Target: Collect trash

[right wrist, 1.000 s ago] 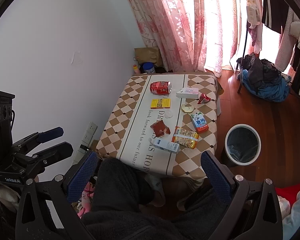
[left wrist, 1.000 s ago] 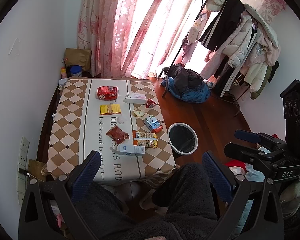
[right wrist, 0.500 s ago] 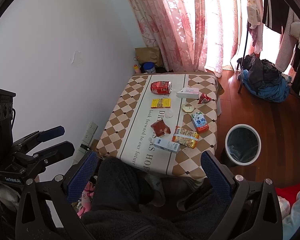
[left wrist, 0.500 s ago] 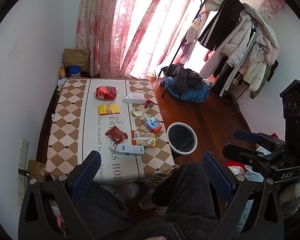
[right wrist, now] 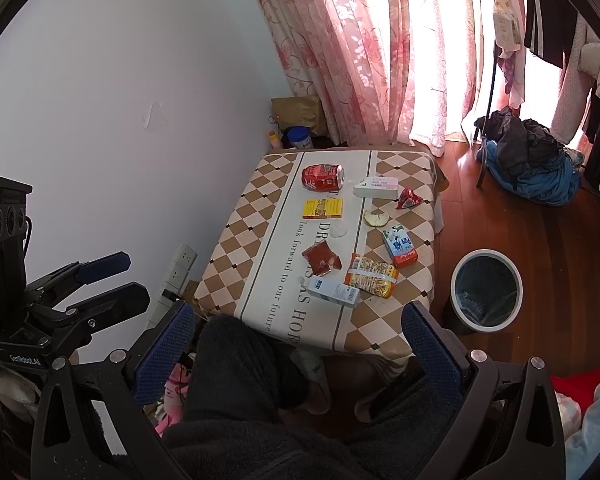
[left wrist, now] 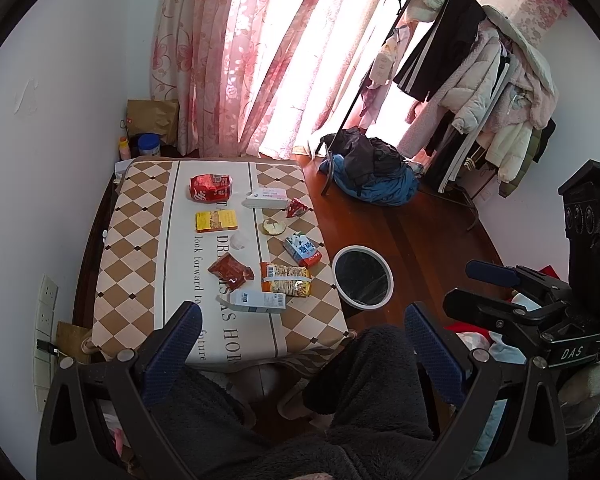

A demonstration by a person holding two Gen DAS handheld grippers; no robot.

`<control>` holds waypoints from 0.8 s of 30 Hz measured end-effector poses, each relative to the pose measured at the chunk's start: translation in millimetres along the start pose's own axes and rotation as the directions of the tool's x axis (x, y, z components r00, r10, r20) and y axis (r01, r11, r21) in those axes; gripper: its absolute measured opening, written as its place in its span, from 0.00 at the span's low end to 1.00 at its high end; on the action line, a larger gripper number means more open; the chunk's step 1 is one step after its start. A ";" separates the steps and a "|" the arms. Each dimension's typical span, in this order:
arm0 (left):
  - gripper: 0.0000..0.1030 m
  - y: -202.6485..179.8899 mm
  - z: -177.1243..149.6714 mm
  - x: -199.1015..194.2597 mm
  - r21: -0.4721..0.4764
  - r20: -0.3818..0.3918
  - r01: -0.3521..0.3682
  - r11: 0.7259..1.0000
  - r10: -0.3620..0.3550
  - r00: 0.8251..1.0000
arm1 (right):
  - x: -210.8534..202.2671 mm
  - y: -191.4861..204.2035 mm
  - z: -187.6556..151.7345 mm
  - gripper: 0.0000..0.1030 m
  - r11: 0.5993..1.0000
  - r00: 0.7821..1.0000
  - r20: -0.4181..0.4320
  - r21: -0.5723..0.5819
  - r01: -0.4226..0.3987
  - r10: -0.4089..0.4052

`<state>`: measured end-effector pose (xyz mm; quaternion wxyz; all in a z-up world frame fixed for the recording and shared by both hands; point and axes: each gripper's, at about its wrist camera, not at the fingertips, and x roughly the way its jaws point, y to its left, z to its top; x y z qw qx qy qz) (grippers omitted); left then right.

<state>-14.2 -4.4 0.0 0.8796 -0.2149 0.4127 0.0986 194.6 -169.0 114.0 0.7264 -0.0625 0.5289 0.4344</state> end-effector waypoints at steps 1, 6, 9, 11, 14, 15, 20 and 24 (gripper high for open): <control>1.00 -0.6 0.1 0.3 0.000 0.000 -0.001 1.000 0.001 1.000 | 0.1 -0.5 -0.3 1.00 1.000 1.000 -0.001 -0.001 0.000 0.000; 1.00 0.1 -0.3 0.3 0.000 0.000 -0.002 1.000 0.002 1.000 | -1.2 -0.1 -0.3 1.00 1.000 1.000 -0.001 -0.001 -0.005 0.005; 1.00 -1.5 1.3 5.2 -0.005 -0.003 -0.013 1.000 0.013 1.000 | 0.8 -1.5 0.1 1.00 1.000 1.000 0.001 0.012 0.003 -0.003; 1.00 1.4 3.9 13.8 -0.014 0.004 -0.049 0.999 0.049 0.999 | 8.3 -7.0 2.6 1.00 0.999 1.000 0.005 0.043 0.013 -0.014; 1.00 20.9 8.4 45.1 -0.052 0.013 -0.194 0.980 0.195 0.981 | 32.2 -23.0 9.1 1.00 0.995 0.999 -0.010 0.092 0.038 -0.037; 1.00 33.8 9.2 63.4 -0.070 0.005 -0.271 0.960 0.272 0.962 | 44.3 -29.9 11.2 1.00 0.993 0.998 -0.019 0.106 0.055 -0.054; 1.00 90.1 6.2 145.1 -0.155 -0.144 -0.420 0.894 0.400 0.905 | 123.9 -72.1 20.6 1.00 0.983 0.988 -0.109 0.134 0.124 -0.110; 1.00 120.2 0.7 212.7 -0.192 -0.265 -0.449 0.873 0.394 0.880 | 203.4 -104.1 31.7 1.00 0.976 0.966 -0.221 0.142 0.168 -0.134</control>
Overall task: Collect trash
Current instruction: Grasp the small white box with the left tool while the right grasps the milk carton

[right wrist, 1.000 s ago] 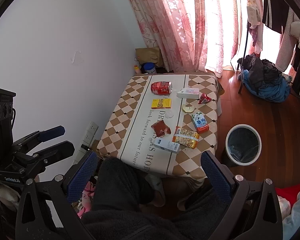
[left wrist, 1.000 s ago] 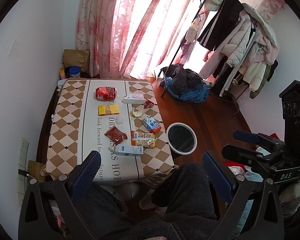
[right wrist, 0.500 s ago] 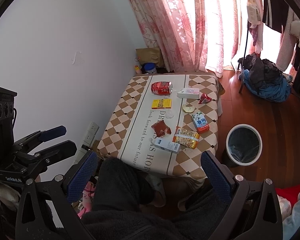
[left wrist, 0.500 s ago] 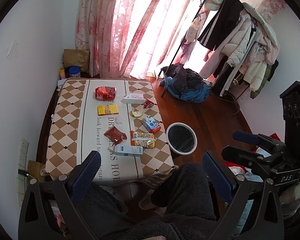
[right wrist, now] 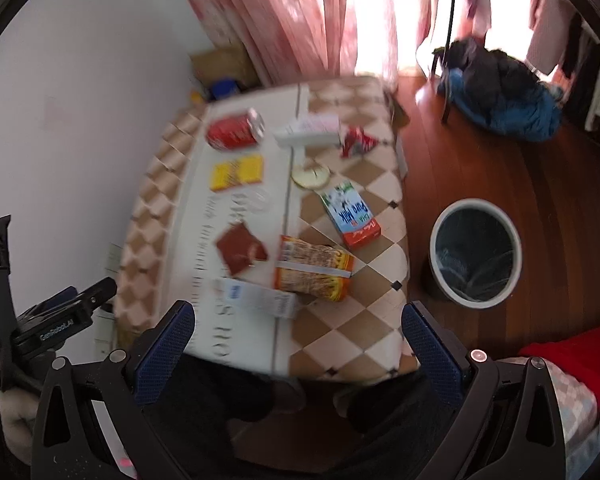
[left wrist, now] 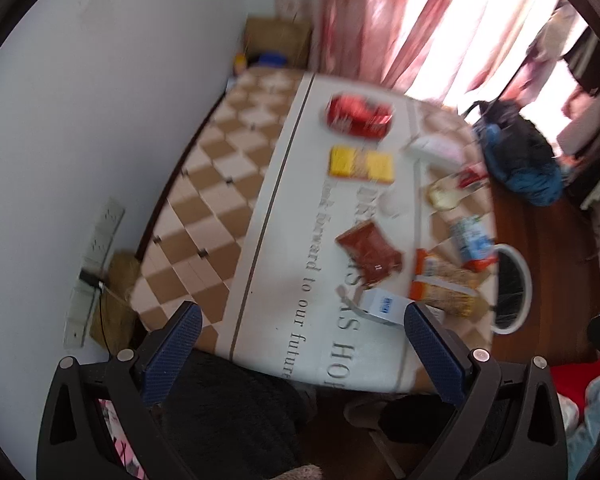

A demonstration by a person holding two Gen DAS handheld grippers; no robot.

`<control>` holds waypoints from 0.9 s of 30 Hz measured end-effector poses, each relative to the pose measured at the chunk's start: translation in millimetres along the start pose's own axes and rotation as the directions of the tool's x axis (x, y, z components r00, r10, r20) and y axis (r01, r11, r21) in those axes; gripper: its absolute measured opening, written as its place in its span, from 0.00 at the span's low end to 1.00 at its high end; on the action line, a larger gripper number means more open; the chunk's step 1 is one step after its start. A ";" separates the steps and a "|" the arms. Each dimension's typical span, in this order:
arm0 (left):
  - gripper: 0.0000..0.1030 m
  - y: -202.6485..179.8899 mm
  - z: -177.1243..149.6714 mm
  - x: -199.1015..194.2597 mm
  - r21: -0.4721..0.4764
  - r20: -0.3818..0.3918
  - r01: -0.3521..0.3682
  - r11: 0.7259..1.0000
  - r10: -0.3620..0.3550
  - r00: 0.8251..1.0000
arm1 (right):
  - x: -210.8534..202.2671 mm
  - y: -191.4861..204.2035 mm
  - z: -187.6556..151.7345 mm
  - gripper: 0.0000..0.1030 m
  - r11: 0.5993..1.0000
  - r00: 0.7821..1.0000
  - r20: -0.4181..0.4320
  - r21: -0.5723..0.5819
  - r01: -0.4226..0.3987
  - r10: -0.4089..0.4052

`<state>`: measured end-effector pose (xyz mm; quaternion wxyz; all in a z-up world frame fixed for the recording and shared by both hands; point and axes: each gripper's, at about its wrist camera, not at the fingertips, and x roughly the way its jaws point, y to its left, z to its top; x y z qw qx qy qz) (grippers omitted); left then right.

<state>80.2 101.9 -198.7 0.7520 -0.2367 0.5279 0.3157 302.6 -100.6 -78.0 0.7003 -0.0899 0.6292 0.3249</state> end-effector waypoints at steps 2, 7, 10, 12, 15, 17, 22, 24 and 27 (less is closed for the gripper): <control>1.00 -12.3 4.2 31.2 0.041 -0.049 -0.038 0.998 0.040 0.998 | 37.6 -7.6 13.4 1.00 1.000 0.998 -0.049 -0.002 0.030 -0.030; 0.99 -24.2 -1.8 100.9 -0.065 -0.284 0.034 0.997 -0.051 0.958 | 119.8 -35.3 44.0 1.00 0.993 0.985 -0.122 -0.003 0.119 -0.119; 0.97 -30.7 -18.1 125.7 -0.241 -0.367 0.122 0.963 -0.207 0.907 | 155.5 -45.5 57.0 1.00 0.992 0.979 -0.161 0.001 0.126 -0.124; 0.88 -36.4 -26.0 136.2 -0.353 -0.386 0.171 0.920 -0.310 0.869 | 173.0 -49.2 63.8 0.98 0.991 0.976 -0.176 0.001 0.132 -0.129; 0.85 -47.9 -31.0 146.6 -0.497 -0.362 0.222 0.839 -0.432 0.826 | 192.6 -49.3 73.7 0.94 0.990 0.975 -0.172 -0.020 0.140 -0.142; 0.83 -56.6 -29.3 151.6 -0.554 -0.326 0.232 0.800 -0.465 0.823 | 203.0 -47.4 78.6 0.92 0.987 0.971 -0.179 -0.044 0.153 -0.159; 0.26 -67.3 -21.5 157.3 -0.564 -0.314 0.190 0.803 -0.422 0.850 | 228.7 -49.3 83.0 0.64 0.982 0.959 -0.217 -0.079 0.172 -0.185; 0.22 -68.8 -21.8 155.1 -0.538 -0.315 0.188 0.822 -0.404 0.859 | 229.3 -51.8 80.0 0.63 0.985 0.963 -0.211 -0.071 0.157 -0.169; 0.17 -68.1 -20.7 147.4 -0.429 -0.327 0.186 0.884 -0.344 0.880 | 222.2 -61.6 70.2 0.62 0.990 0.962 -0.235 -0.038 0.136 -0.141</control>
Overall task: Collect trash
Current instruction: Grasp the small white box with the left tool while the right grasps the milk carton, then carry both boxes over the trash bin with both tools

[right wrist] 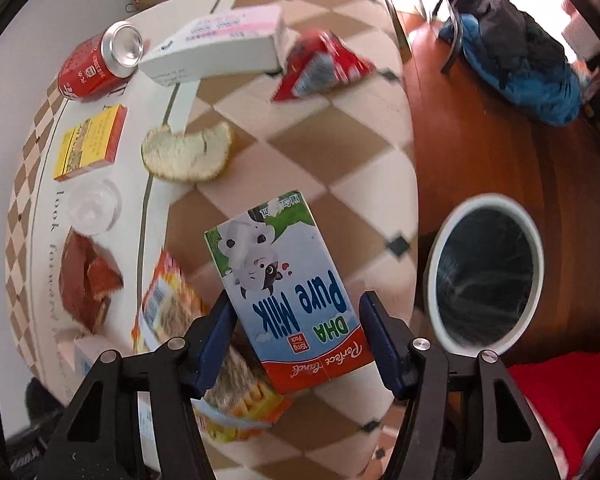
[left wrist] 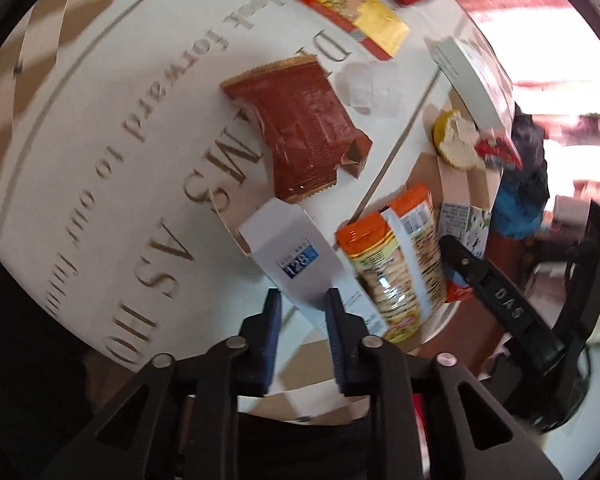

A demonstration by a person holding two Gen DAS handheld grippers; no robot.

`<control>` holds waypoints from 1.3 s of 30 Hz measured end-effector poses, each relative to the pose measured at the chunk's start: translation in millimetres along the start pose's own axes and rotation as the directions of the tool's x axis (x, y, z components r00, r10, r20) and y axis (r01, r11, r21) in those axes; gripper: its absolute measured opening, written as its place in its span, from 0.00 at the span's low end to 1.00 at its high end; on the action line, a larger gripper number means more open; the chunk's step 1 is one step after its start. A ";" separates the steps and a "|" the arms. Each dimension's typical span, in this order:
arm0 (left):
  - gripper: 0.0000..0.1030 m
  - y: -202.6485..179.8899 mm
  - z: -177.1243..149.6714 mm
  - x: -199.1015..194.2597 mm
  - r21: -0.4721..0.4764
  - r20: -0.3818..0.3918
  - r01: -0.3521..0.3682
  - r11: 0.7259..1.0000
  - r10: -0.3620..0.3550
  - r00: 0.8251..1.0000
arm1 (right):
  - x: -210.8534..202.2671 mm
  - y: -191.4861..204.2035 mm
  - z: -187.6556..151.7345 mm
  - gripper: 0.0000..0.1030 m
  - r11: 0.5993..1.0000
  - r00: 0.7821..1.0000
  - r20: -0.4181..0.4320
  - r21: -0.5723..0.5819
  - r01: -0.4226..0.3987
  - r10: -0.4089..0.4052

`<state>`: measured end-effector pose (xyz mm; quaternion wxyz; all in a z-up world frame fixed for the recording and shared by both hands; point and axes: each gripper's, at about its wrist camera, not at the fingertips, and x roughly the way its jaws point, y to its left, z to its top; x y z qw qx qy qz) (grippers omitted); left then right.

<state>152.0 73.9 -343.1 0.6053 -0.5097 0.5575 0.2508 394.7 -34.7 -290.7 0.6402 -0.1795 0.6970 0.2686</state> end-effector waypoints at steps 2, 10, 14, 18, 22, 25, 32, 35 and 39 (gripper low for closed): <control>0.17 -0.9 1.1 -6.0 0.085 0.023 -0.071 0.994 0.069 0.997 | -2.3 -7.1 -12.2 0.62 0.999 0.999 -0.017 0.027 -0.027 0.028; 0.17 41.2 -0.6 -10.5 0.062 -0.023 0.009 0.998 -0.007 1.000 | -4.1 -7.6 -82.6 0.62 0.993 0.995 -0.034 0.075 -0.088 0.090; 0.18 43.8 -8.9 -21.5 0.053 -0.018 0.053 0.997 -0.052 0.999 | -11.0 -6.6 -105.5 0.62 0.992 0.998 0.001 0.104 -0.068 0.068; 0.38 30.6 -12.8 -36.8 0.109 0.045 0.014 0.994 -0.019 0.999 | -17.1 -12.2 -114.1 0.62 0.987 0.998 0.030 0.147 -0.062 0.058; 0.44 9.2 -11.1 -23.4 0.130 0.037 0.005 0.992 -0.010 0.999 | -18.1 -22.8 -118.9 0.62 0.976 0.997 0.028 0.201 -0.081 0.077; 0.44 -11.5 -7.2 -0.3 0.132 0.021 -0.012 0.991 0.009 1.000 | -15.0 -29.0 -124.4 0.62 0.972 0.997 0.025 0.222 -0.083 0.079; 0.43 -24.9 -16.0 23.1 0.202 0.062 -0.140 0.969 0.130 0.990 | -10.7 -24.1 -139.2 0.59 0.975 0.997 0.015 0.208 -0.073 0.072; 0.35 -22.9 -25.2 18.6 0.290 0.108 -0.202 0.936 0.177 0.978 | -11.4 -18.2 -143.4 0.59 0.982 0.997 0.006 0.176 -0.073 0.073; 0.34 -13.9 -34.0 11.2 0.398 0.178 -0.303 0.866 0.251 0.951 | -9.2 -12.5 -146.5 0.60 0.983 0.996 -0.007 0.163 -0.087 0.090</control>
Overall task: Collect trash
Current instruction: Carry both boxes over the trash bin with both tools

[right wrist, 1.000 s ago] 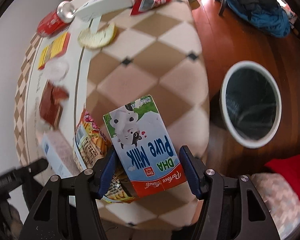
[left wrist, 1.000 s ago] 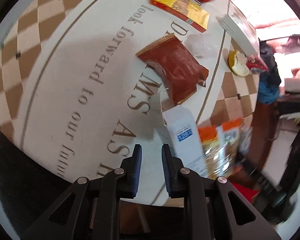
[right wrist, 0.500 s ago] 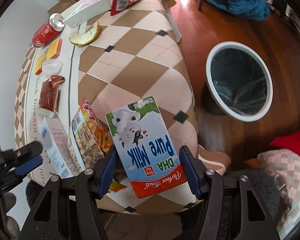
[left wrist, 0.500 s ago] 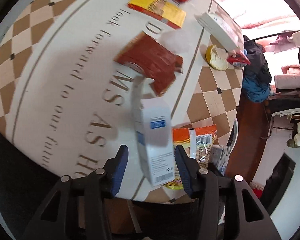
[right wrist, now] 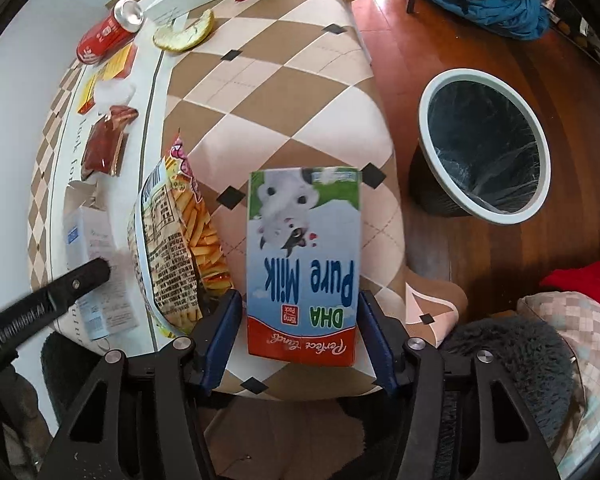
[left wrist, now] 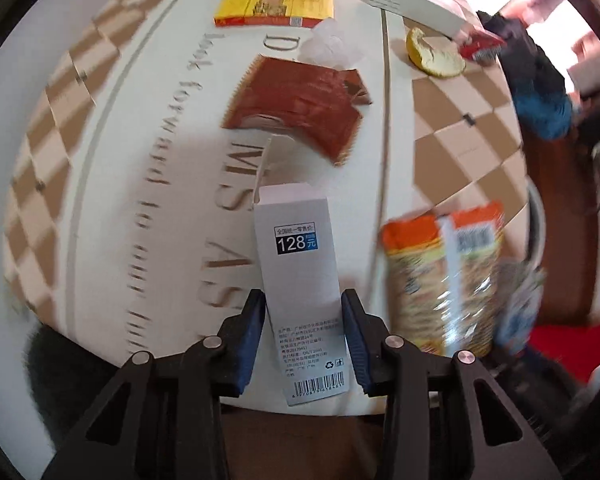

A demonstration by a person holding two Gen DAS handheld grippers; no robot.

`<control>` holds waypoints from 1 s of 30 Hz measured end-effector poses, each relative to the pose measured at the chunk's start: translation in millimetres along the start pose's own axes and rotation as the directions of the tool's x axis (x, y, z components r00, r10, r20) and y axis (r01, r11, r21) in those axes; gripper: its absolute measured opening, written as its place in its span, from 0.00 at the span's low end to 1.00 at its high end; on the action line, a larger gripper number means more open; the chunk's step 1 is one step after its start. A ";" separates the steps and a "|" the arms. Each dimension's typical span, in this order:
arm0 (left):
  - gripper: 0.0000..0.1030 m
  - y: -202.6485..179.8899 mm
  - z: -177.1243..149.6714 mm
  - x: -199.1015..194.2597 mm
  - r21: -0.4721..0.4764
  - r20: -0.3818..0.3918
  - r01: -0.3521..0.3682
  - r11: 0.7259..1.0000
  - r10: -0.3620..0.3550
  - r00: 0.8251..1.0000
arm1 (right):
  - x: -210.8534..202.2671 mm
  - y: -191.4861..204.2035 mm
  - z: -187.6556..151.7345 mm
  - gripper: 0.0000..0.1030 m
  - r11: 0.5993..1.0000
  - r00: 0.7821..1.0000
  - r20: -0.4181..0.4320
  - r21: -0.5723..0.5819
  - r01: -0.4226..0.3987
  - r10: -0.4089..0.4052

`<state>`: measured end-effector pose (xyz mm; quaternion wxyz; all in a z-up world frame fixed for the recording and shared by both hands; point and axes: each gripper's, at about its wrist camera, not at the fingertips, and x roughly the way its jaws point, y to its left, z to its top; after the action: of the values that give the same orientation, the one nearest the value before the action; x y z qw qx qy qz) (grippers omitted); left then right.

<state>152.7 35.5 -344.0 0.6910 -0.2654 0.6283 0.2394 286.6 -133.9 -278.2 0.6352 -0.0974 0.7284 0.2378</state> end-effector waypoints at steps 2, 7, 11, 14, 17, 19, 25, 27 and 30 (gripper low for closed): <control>0.34 2.9 -3.5 1.3 0.057 0.004 -0.035 0.998 0.034 0.999 | 0.6 1.3 2.6 0.65 1.000 1.000 0.006 0.019 -0.015 0.014; 0.34 7.3 -4.8 16.0 0.070 0.002 -0.056 0.996 0.056 0.998 | 1.7 3.1 11.6 0.68 0.999 1.000 0.024 0.053 -0.002 0.001; 0.30 9.1 -12.3 11.1 0.073 0.038 -0.064 0.995 0.062 0.997 | 2.0 9.0 13.0 0.61 0.998 0.998 0.038 0.035 0.052 -0.054; 0.30 8.7 -26.6 0.0 0.074 0.081 -0.067 0.995 0.061 0.995 | -0.1 9.3 11.0 0.52 0.997 0.996 0.047 0.019 0.075 -0.076; 0.30 10.7 -42.0 -20.5 0.082 0.128 -0.084 0.993 0.074 0.989 | -6.3 5.4 6.2 0.51 0.998 0.996 0.066 0.009 0.058 -0.059; 0.30 5.0 -51.0 -33.3 0.094 0.161 -0.098 0.991 0.082 0.984 | -17.2 4.0 0.8 0.51 0.999 0.995 0.093 0.008 0.038 -0.039; 0.30 -32.7 -65.7 -105.4 0.170 0.336 -0.138 0.976 0.075 0.939 | -67.9 -11.7 -8.7 0.51 0.999 0.975 0.219 0.018 -0.041 0.037; 0.30 -48.0 -60.8 -125.4 0.197 0.384 -0.143 0.970 0.058 0.921 | -88.2 -20.3 -10.1 0.51 0.998 0.964 0.262 0.025 -0.064 0.055; 0.30 -73.9 -40.1 -144.4 0.247 0.434 -0.132 0.960 0.012 0.901 | -118.4 -39.3 -9.3 0.51 0.995 0.943 0.324 0.046 -0.091 0.071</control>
<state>158.3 -45.9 -198.2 0.8323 -0.0860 0.4972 0.2293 316.5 -191.4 -171.1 0.7378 -0.0082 0.6252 0.2545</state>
